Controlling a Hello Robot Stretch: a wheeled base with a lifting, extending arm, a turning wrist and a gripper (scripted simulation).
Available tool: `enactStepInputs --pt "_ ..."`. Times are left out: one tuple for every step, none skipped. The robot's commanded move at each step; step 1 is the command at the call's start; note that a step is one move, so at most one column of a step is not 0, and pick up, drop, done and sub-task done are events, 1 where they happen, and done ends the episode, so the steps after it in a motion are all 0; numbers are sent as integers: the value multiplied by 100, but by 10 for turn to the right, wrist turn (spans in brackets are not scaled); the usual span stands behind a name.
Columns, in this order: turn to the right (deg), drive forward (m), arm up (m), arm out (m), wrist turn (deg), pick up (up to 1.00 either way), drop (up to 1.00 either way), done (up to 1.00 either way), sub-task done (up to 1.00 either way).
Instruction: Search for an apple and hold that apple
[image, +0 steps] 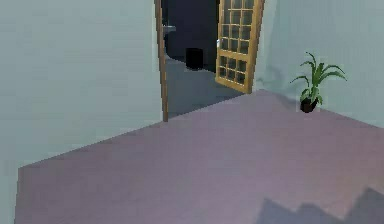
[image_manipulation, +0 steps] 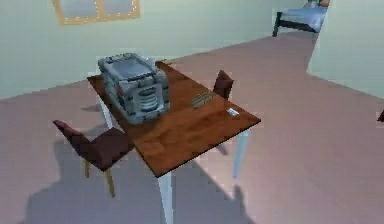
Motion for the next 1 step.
enactStepInputs --pt "0 100 0 0 0 0 0 0 0"
